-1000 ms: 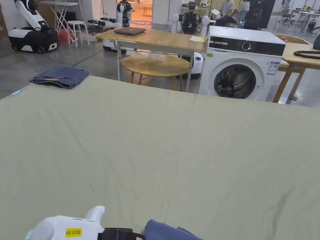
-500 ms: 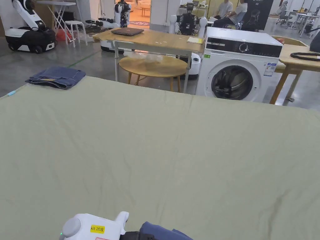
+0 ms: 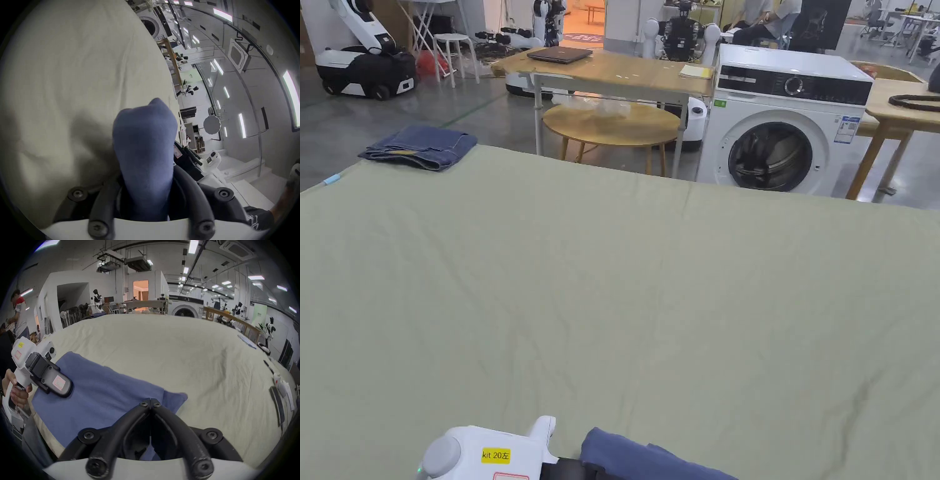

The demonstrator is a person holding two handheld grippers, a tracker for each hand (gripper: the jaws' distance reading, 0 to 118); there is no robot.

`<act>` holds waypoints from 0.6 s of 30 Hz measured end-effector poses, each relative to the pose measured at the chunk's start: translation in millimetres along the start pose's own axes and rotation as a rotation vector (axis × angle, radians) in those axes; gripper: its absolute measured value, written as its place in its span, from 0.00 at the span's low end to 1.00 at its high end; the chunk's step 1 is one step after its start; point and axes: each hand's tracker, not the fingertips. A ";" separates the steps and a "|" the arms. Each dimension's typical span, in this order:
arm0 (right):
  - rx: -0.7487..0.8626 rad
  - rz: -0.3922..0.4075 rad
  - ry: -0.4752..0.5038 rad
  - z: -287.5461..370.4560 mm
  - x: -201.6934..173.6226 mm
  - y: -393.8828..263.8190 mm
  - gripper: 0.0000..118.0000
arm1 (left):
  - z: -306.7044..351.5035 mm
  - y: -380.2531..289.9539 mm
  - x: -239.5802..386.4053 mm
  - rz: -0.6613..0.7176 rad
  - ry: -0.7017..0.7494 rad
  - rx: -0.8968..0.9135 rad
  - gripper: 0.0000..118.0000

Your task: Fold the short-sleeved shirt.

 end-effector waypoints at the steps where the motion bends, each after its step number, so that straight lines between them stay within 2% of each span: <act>1: 0.008 0.008 -0.008 0.5 -0.4 4.1 0.00 | 2.8 0.5 1.3 -0.001 -0.002 0.000 0.15; 4: 0.054 0.022 -0.035 5.3 0.6 25.6 0.00 | 18.8 -0.6 11.8 -0.001 0.008 0.009 0.15; 8: 0.128 -0.002 -0.067 3.0 6.2 49.5 0.00 | 57.4 1.7 22.5 -0.024 0.053 0.043 0.15; 13: 0.249 -0.034 -0.103 0.9 13.1 74.2 0.00 | 132.5 13.4 15.9 -0.024 0.118 0.111 0.15; 18: 0.365 -0.050 -0.128 6.2 19.9 86.1 0.00 | 226.7 30.7 17.6 0.001 0.266 0.160 0.15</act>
